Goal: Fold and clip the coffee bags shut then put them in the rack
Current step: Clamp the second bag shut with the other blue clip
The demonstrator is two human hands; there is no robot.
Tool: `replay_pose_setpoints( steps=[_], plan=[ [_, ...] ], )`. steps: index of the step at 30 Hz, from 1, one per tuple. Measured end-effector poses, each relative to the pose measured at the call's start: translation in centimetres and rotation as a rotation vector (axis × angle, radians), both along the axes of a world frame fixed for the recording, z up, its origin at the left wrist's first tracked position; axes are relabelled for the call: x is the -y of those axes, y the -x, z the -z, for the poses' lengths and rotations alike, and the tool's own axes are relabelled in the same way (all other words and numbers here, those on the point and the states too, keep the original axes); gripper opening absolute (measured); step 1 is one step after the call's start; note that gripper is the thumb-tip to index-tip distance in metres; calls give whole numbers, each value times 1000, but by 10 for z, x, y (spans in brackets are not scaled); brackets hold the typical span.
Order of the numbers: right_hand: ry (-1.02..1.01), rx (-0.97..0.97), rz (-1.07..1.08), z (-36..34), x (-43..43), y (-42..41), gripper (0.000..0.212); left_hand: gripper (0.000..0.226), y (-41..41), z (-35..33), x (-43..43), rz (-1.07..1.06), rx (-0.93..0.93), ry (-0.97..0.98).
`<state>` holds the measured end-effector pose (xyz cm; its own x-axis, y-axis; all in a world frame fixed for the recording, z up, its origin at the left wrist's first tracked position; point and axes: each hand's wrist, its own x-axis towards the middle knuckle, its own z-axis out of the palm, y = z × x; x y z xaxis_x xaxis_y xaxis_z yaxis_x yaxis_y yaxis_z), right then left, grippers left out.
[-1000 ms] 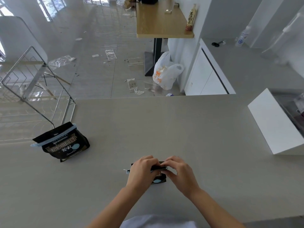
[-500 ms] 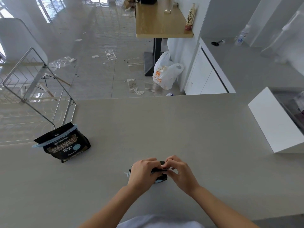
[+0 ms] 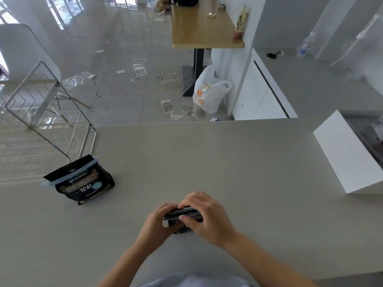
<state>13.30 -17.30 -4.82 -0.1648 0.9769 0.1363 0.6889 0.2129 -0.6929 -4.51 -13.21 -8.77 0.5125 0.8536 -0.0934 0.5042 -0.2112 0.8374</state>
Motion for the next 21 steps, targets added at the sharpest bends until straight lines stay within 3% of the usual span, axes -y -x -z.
replay_pose_setpoints(
  steps=[3,6,11,15,21],
  plan=[
    [15,161,-105,8,-7,24,28,49,4,14,3,-26,44,11],
    [-16,248,-80,15,-12,31,24,41,4,29,3,-110,59,44],
    [-105,230,39,20,-15,22,17,34,-3,30,0,-123,63,79],
    [5,149,67,21,-16,21,25,29,-7,29,-2,-121,99,103],
    [117,35,109,23,-17,18,17,39,-10,28,1,-104,155,58]
  ],
)
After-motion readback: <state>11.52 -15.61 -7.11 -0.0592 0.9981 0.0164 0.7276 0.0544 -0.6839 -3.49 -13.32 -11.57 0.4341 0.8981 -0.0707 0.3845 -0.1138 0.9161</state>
